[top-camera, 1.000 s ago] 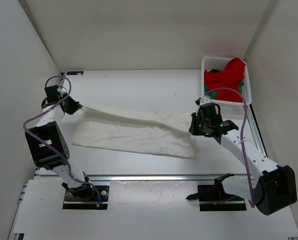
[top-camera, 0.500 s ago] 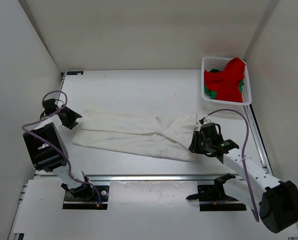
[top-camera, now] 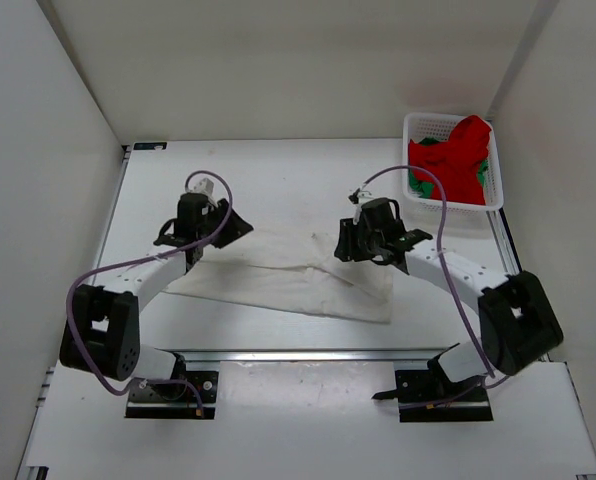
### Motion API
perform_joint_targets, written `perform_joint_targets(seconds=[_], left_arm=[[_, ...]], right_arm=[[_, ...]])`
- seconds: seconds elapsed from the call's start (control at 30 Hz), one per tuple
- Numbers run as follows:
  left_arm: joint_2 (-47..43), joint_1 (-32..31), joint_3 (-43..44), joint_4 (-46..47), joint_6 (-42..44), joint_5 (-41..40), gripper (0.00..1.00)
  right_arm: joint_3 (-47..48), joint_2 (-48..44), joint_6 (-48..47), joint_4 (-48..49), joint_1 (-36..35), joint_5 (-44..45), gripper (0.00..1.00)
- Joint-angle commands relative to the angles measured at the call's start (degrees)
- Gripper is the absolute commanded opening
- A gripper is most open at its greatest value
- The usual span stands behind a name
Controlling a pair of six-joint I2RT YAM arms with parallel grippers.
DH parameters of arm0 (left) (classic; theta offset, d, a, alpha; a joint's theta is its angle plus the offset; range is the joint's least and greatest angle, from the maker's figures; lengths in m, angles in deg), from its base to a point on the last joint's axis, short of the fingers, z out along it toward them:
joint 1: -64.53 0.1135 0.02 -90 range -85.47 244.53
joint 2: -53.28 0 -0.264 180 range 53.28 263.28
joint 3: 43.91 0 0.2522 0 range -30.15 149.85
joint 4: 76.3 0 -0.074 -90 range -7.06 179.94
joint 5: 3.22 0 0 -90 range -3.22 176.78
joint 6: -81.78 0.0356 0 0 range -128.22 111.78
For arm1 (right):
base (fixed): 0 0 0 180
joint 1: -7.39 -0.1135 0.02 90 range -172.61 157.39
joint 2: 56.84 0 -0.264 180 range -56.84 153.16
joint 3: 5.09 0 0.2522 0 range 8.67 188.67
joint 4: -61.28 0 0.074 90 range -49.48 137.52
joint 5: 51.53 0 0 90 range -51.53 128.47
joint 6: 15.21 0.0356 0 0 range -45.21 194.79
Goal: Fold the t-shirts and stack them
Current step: Fold the other side of the tshirt into a rectangle
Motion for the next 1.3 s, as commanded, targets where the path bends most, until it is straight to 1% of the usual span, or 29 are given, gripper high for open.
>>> perform_joint_targets(seconds=[0.0, 0.03, 0.17, 0.3, 0.4, 0.43, 0.47, 0.5, 0.53, 0.57, 0.63, 0.77, 0.87, 0.93, 1.1, 1.2, 1.27], left_arm=[[-0.9, -2.8, -4.1, 3.4, -1.9, 0.8, 0.51], [-1.2, -3.9, -5.2, 4.1, -2.0, 0.3, 0.5], [-2.1, -6.9, -9.2, 6.6, -2.5, 1.0, 0.5], [-2.4, -7.9, -11.7, 8.9, -3.2, 1.9, 0.49], [-2.6, -8.5, -13.3, 10.0, -3.4, 2.0, 0.48], [-2.8, -9.0, -13.7, 10.0, -3.3, 2.0, 0.48], [-3.1, -9.0, -14.2, 10.4, -3.3, 1.9, 0.48], [-2.8, -9.3, -15.3, 10.8, -3.4, 2.5, 0.48], [-3.1, -9.2, -15.4, 11.1, -3.7, 2.9, 0.48], [-3.1, -9.2, -15.8, 11.3, -3.8, 2.3, 0.48], [-3.2, -9.7, -16.1, 11.5, -3.9, 2.5, 0.47], [-3.2, -10.4, -17.0, 12.8, -4.3, 2.9, 0.47], [-3.3, -10.9, -17.1, 13.1, -4.5, 2.7, 0.47], [-3.2, -11.1, -16.8, 13.6, -4.6, 3.3, 0.47], [-3.8, -11.4, -16.4, 12.9, -4.3, 3.5, 0.47], [-4.1, -10.5, -17.0, 13.1, -4.6, 4.6, 0.47], [-4.2, -9.8, -17.5, 13.3, -4.4, 4.5, 0.47]], right_arm=[[5.9, 5.3, -3.7, 6.2, 0.9, -1.4, 0.37], [6.6, 7.4, -4.1, 6.1, 0.6, -1.0, 0.37], [7.1, 10.8, -4.7, 7.3, 1.0, -1.2, 0.38], [7.3, 13.7, -5.1, 7.3, 1.0, -0.8, 0.4], [7.7, 14.1, -5.3, 7.1, 0.3, -0.2, 0.4], [7.7, 14.2, -5.2, 7.2, 0.3, 0.5, 0.39], [8.0, 15.2, -5.1, 7.0, 0.2, -0.1, 0.36], [8.2, 15.0, -5.3, 7.1, 0.1, 0.0, 0.27], [8.3, 14.9, -5.2, 6.4, -0.7, 1.1, 0.19], [8.2, 14.4, -5.3, 5.7, -1.2, 2.6, 0.15], [7.4, 13.7, -5.2, 4.8, -2.6, 5.1, 0.0], [4.1, 8.9, -2.4, 2.4, -5.9, 9.8, 0.0], [2.4, 4.8, 0.2, -0.2, -10.5, 13.5, 0.0], [1.6, 3.4, 1.5, -1.7, -12.3, 15.5, 0.01], [2.1, 2.7, 4.9, -5.8, -14.9, 13.9, 0.0], [1.2, 2.1, 8.5, -6.1, -19.5, 13.1, 0.0], [0.4, 2.2, 10.1, -5.0, -22.1, 9.8, 0.01]])
